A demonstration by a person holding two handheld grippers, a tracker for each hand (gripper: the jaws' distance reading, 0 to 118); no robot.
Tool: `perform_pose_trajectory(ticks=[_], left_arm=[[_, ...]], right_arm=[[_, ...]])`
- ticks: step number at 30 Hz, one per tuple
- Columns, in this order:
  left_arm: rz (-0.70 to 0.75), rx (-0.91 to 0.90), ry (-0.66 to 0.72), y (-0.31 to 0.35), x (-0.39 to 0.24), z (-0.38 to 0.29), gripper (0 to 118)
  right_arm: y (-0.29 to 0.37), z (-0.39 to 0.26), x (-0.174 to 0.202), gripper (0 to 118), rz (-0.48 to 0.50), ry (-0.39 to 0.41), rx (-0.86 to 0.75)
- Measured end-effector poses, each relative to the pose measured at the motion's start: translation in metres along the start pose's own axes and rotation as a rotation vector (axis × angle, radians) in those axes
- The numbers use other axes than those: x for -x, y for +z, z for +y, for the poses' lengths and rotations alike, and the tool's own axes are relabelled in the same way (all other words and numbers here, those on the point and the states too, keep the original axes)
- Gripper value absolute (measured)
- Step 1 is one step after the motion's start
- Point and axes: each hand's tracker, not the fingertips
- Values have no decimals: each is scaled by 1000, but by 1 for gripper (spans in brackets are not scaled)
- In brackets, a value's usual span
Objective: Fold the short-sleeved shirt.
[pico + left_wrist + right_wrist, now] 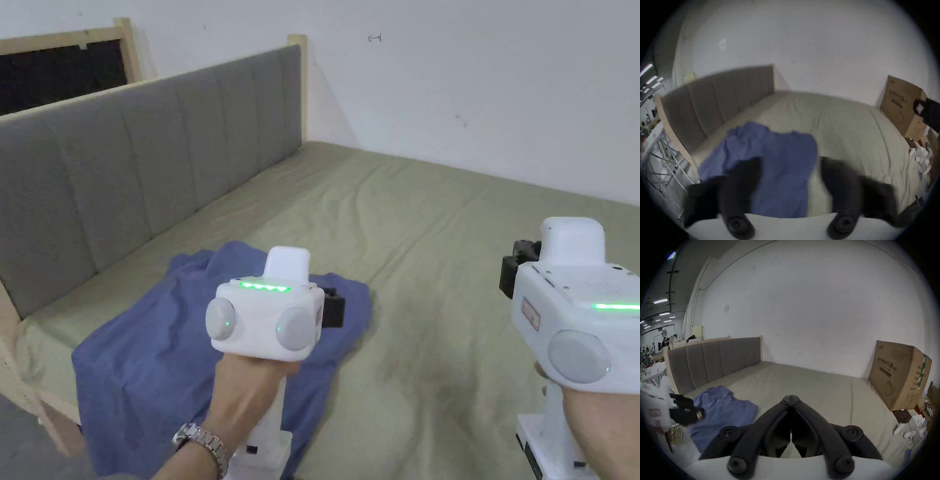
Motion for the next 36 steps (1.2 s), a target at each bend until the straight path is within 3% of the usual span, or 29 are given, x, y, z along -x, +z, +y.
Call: perform_pose_trajectory(ticks=[1,9,11,16,18,20,22,24,28,32,36], left_arm=[[-28,57,7,-19,-1,-6,117],[-29,307,7,-130,-12,-43,117],[5,325,20,-148,-9,-47,102],[32,317,87,-151,0,-42,91],[34,301,78,-145,2,-37,57],[111,270,121,-138,15,-29,6],[9,258,284,-127,28,-20,6],[16,201,369,-110,36,-7,6],[-35,45,328,-62,19,34,6],[-194,-101,391,-8,-20,88,6],[-385,-217,263,41,-98,126,6]], right_arm=[[-8,-6,-2,0,0,-1,20],[-70,-45,-19,0,-29,-11,148],[-82,-54,-23,0,-37,-14,174],[-94,-69,-32,0,-44,-9,219],[-92,-70,-35,0,-44,-7,227],[-86,-66,-40,0,-46,-34,216],[-74,-60,-44,0,-47,-54,192],[-64,-52,-52,0,-50,-70,173],[-34,-31,-71,0,-85,-77,104],[5,-11,-98,0,-130,-122,24],[53,4,-129,0,-190,-150,-56]])
